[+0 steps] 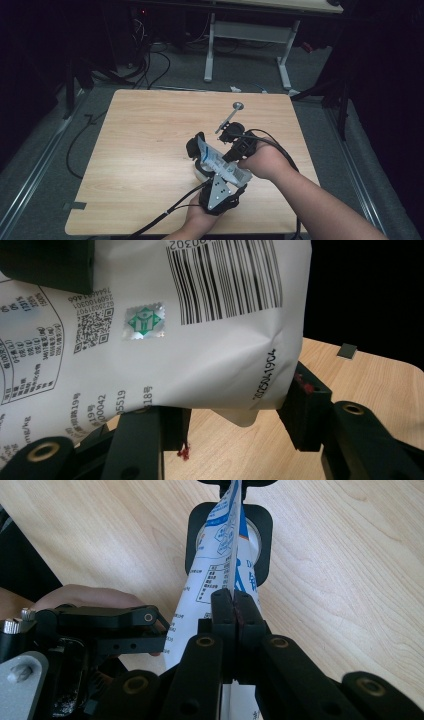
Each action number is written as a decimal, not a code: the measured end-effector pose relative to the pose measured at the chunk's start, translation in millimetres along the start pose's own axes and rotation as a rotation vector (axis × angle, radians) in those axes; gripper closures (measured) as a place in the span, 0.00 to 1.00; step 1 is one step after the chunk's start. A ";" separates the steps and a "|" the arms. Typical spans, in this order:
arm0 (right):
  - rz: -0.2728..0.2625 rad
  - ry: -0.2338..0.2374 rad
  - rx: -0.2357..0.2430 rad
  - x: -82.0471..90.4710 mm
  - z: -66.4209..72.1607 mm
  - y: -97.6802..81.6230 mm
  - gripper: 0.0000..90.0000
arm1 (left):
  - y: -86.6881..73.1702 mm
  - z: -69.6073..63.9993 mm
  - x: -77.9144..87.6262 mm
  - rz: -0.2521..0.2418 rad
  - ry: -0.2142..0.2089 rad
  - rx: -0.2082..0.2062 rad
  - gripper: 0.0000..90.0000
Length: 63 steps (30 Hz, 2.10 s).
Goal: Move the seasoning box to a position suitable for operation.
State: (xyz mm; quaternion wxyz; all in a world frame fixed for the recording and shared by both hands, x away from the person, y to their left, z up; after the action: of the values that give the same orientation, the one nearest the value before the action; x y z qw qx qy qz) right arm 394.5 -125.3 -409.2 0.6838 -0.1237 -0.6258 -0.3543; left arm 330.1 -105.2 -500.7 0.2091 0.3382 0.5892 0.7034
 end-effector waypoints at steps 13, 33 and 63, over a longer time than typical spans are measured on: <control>0.002 -0.007 -0.005 0.8 -1.0 0.1 1.00 | 1.2 -0.2 -1.0 0.000 -0.004 0.002 0.58; -0.001 -0.014 -0.008 1.3 -6.1 0.6 1.00 | 2.9 0.4 -5.6 0.003 -0.006 0.004 0.58; -0.001 -0.015 0.002 0.5 -6.5 3.6 1.00 | 5.0 1.9 -5.9 -0.004 -0.002 0.007 0.57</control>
State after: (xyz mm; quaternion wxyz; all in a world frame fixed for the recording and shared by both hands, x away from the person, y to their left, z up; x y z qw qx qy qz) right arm 401.8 -126.8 -409.0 0.6791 -0.1252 -0.6312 -0.3530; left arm 336.0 -109.1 -497.1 0.2101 0.3384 0.5920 0.7007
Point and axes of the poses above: each handheld gripper's, and its own axes: x roughly backward along the jaws, y roughly out of its top, z roughly to its left, the point moved 8 cm from there along -x, roughly forward along the jaws, and after that the axes turned 9 degrees about y, right-handed, at the moved point
